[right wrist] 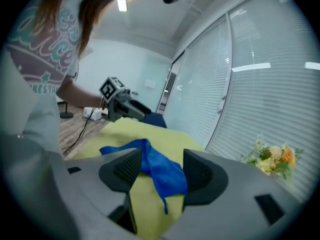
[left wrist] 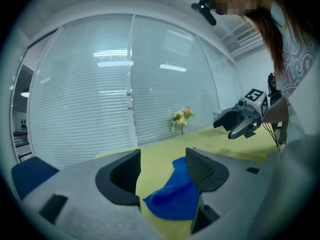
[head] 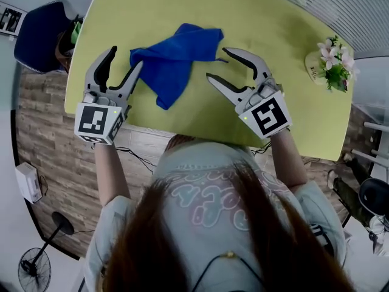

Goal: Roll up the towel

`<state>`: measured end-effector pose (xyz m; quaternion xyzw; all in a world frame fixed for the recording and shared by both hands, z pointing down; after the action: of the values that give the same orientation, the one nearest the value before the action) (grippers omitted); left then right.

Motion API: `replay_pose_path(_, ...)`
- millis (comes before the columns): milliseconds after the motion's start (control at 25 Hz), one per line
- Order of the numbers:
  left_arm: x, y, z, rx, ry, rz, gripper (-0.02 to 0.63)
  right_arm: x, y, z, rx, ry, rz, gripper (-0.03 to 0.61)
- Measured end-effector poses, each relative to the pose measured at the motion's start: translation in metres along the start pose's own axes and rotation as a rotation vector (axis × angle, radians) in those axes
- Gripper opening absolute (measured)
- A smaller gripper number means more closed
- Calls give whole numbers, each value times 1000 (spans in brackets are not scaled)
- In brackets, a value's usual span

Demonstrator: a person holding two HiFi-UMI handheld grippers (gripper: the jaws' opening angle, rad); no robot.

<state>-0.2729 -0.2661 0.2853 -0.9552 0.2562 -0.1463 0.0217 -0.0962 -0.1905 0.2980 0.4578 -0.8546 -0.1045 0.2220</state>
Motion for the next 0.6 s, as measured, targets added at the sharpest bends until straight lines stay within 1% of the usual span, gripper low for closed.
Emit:
replay_pose_path(40,4,2,-7,9,33,-15,256,5,2,-11,-10,31,12,261)
replay_pose_path(120,11,6,-24,24,95,-47,256,15,3,-27,5,65,33,256)
replay_pose_path(160,14,8,-33,24,123,-64,256,21,3,-35,8,80,41,255)
replay_pose_path(240,21,11,-53,12,186,-103,256,31,3,-50,-16,120,50,249)
replay_pose_path(280,24,12,-64,11,222,-121,256,36,3,-59,-35,147,56,239)
replay_pose_path(360,27,16,-82,17,285,-143,256,44,6,-77,-65,205,75,190)
replay_pose_path(480,29,27,-97,-3,321,-157,256,54,8,-95,-91,260,91,187)
replay_pose_path(600,36,30,-109,-7,376,-217,256,61,11,-104,-74,289,104,187)
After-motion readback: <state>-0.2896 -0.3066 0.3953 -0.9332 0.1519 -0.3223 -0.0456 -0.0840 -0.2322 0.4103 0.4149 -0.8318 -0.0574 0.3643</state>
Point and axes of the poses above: the fingertips, and each gripper's own axes: x forward along the fingers, y to its left, z out of its top, the point moved 1 cm from there along -x, backward along the fingers, and after that the axes turned 10 degrees about -z, right-handed, at the moved point
